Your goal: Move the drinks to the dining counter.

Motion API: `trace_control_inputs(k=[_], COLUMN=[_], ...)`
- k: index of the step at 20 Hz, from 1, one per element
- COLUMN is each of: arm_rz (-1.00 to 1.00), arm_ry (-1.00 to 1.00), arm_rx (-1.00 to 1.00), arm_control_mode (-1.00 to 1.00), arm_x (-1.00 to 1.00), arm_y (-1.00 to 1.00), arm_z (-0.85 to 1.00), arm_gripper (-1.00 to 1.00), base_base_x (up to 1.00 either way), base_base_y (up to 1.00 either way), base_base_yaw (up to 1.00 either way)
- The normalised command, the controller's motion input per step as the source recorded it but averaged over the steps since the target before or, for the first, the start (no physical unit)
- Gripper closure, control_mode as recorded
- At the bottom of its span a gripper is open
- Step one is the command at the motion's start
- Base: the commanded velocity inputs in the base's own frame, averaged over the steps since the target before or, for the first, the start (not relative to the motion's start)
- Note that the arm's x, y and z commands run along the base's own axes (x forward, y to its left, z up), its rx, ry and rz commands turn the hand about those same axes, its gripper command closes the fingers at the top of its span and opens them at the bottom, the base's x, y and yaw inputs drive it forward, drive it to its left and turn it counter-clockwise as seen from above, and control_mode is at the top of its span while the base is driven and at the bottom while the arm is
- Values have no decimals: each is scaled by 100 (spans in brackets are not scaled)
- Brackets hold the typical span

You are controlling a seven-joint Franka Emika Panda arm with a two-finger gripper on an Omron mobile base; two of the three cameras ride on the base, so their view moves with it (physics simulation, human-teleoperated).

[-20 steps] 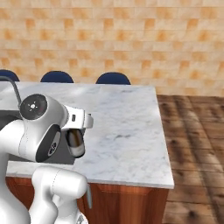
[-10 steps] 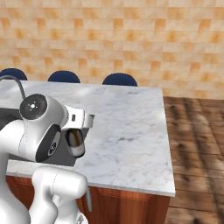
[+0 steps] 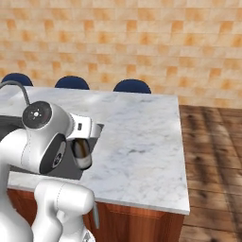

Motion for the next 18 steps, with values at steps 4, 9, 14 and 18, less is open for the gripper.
trace_control_inputs(k=[4,9,14,18], arm_rz=[2,0,0,0], arm_ry=[0,0,0,0], arm_rx=[0,0,0,-1], arm_control_mode=[-100,-100,-100,-100], arm_x=[54,59,44,44], arm_y=[0,-12,-20,-11], arm_z=[-14,-19,-18,-30], arm_gripper=[100,100,100,100], base_base_x=[0,0,0,0], base_base_y=[0,0,0,0], base_base_yaw=[0,0,0,0])
